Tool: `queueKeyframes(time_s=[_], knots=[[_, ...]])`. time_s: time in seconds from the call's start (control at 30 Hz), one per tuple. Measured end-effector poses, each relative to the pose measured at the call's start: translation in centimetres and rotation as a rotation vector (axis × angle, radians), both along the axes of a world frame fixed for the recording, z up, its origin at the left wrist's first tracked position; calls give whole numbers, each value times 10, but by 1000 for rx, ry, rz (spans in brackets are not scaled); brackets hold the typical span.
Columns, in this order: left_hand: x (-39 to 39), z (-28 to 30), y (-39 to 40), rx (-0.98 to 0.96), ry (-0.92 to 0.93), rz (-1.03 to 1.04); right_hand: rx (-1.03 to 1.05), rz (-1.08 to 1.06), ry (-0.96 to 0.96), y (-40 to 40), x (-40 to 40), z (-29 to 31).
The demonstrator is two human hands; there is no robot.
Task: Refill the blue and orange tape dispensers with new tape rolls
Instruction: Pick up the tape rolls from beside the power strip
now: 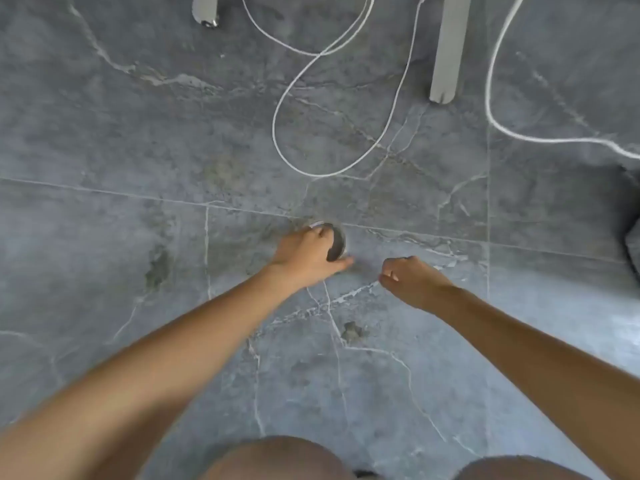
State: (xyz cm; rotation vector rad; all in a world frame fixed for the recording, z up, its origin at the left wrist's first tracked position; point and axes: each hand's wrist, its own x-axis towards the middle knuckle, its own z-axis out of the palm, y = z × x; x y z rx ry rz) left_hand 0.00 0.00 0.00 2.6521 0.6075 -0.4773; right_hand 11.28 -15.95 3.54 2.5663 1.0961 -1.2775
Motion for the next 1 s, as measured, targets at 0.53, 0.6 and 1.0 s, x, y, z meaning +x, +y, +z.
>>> queueKeyframes(time_s=[0.53,0.6,1.0], knots=[[-6,22,3,37,-120,-90,-29,62,49,-1,2,1],[-19,69,2,-74,-197,57,-39,40,75,-4,-3,26],[-131,500,-32,-747,-354,462,-39,-68,222,-23,-67,373]])
